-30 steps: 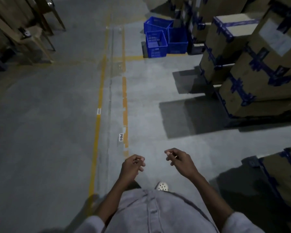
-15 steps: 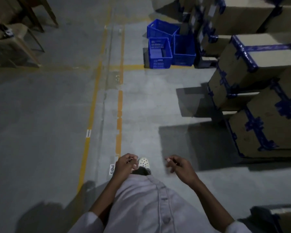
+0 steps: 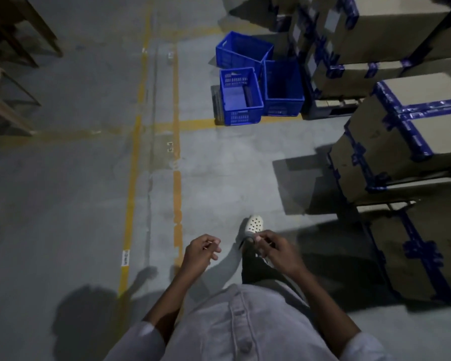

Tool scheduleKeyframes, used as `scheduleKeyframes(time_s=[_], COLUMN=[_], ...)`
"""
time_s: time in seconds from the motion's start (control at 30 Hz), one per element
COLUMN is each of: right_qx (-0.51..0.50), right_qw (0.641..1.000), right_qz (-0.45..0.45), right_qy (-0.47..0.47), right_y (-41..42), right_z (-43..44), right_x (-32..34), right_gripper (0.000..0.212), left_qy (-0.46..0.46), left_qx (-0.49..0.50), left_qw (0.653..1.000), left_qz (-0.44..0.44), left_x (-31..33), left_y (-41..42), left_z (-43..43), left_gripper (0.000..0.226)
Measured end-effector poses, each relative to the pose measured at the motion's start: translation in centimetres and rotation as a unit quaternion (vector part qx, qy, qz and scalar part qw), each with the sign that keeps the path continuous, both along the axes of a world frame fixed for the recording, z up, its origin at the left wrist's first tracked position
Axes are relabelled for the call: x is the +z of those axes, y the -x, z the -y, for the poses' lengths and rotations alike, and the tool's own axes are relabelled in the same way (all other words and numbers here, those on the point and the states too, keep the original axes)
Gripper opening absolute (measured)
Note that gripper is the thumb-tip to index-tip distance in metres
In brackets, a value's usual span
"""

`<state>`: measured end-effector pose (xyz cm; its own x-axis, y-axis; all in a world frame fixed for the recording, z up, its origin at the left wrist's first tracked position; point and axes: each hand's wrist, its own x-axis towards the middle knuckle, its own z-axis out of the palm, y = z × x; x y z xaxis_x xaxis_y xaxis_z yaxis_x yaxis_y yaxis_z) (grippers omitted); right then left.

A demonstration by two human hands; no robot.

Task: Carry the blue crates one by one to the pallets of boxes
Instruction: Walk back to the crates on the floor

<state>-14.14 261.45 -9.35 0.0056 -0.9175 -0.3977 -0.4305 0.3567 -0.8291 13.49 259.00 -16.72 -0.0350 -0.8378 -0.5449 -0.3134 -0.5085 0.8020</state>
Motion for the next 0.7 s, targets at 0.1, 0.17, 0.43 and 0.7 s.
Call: scheduleKeyframes(time_s=[0.1,0.17,0.43,0.7], right_qx=[0.020,0.039,0.021,0.075], right_qw=[1.000,0.999,0.997,0.997], right_qz=[0.007,0.015,-0.005,-0.008], right_qy=[-0.007,0.000,0.070,-0.006], right_y=[2.1,4.0,6.9,5.1], right_z=[9.3,16.7,41.7,57.1], right_x=[-1.1,-0.9,3.3,-2.8], right_gripper=[0.014,0.013,0.018,0.015], left_qy=[-0.022,-0.015,0.062,0.005], left_qx=[-0.006,0.008,0.123,0.154], left_qw=[1.000,1.000,0.990,0.987], left_qz=[0.014,0.014,-0.001,-0.040], left_x=[-0.8,0.1,4.4,0.1], left_y=[1.5,2.4,4.5,3.5], left_z=[7.1,13.3,35.1,51.7], left_gripper=[0.011,0.011,0.013,0.011])
